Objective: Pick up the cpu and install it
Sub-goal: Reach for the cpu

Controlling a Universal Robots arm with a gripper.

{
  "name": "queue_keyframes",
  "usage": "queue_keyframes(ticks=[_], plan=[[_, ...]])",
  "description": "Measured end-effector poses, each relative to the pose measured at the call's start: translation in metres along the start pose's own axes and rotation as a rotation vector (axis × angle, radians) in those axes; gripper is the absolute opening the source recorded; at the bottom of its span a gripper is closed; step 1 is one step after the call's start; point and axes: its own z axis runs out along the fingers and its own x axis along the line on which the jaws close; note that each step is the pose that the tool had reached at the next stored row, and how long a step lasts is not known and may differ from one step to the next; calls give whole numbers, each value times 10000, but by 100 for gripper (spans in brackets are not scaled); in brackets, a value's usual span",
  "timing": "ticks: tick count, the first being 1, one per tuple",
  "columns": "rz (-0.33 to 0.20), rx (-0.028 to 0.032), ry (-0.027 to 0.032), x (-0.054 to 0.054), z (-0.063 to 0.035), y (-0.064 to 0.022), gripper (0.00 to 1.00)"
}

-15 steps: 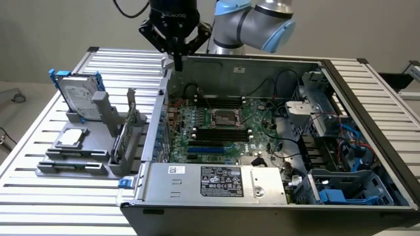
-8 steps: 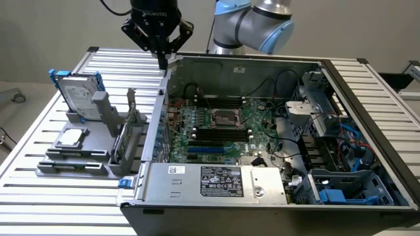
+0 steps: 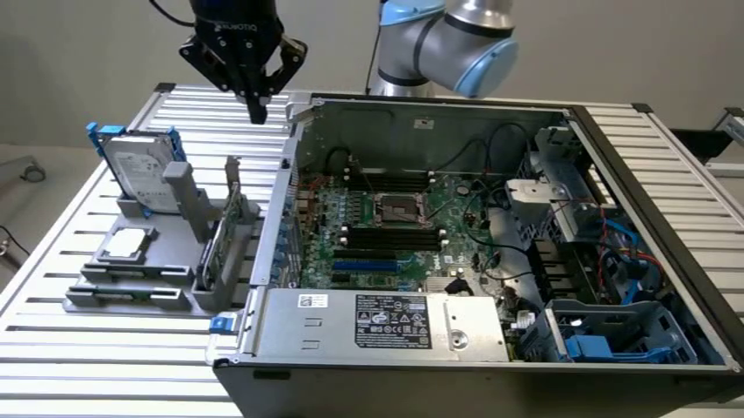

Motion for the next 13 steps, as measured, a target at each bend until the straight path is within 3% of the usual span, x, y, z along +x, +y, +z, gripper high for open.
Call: queue_keyframes(ticks=[8, 13], plan=[[0, -1, 1, 368, 60, 2, 11], [1, 2, 35, 594, 92, 3, 11]])
